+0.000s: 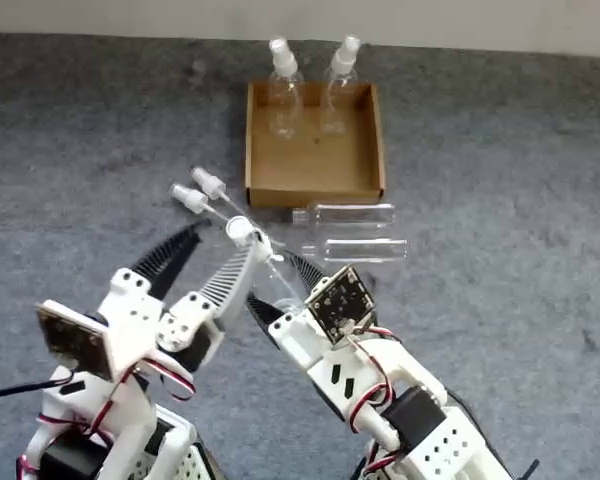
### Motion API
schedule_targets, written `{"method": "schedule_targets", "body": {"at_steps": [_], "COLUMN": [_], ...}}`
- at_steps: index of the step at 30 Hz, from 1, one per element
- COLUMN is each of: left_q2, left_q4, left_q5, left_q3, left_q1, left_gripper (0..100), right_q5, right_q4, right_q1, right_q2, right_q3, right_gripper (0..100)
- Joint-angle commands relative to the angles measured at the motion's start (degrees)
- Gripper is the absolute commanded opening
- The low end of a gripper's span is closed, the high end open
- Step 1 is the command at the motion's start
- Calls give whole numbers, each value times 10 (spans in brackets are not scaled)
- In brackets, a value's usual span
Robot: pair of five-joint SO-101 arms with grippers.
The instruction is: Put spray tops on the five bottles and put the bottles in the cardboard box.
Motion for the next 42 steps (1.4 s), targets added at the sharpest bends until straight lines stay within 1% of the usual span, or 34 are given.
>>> {"method": "schedule_targets", "body": {"at_steps": [1,3,6,8,10,15,19,23,25,29,32,34,37,42], "left_q2": [2,3,3,3,3,3,0,2,2,-2,-3,-3,-3,-3], "left_q4": [-35,-79,-136,-156,-159,-154,-155,-153,-135,-48,24,55,72,69], "left_q5": [0,-1,-4,-28,-40,-46,-96,-140,-157,-161,-161,-161,-161,-161], "left_q3": [-7,25,84,109,121,124,111,78,67,66,97,124,172,288], "left_q1": [-73,-88,-89,-88,-80,-33,-41,-86,-121,-196,-247,-273,-301,-303], "left_gripper": [130,131,133,130,130,130,130,130,130,130,130,130,131,133], "right_q5": [-1,-1,-1,-1,-1,-1,-1,-2,-2,-2,-4,-4,-4,-5], "right_q4": [-7,-7,-7,-7,-7,-7,-6,-6,-6,-5,-5,-7,-7,-7], "right_q1": [-9,-9,-9,-9,-9,-7,-7,-7,-7,-3,24,44,52,54], "right_q2": [-10,-10,-10,-10,-10,-10,-10,-10,-10,-10,-10,-10,-10,-10], "right_q3": [-4,-4,-4,-4,-4,-4,-4,-4,-4,-3,-3,-3,-4,-4], "right_gripper": [4,4,4,4,4,4,4,4,4,4,4,4,4,4]}}
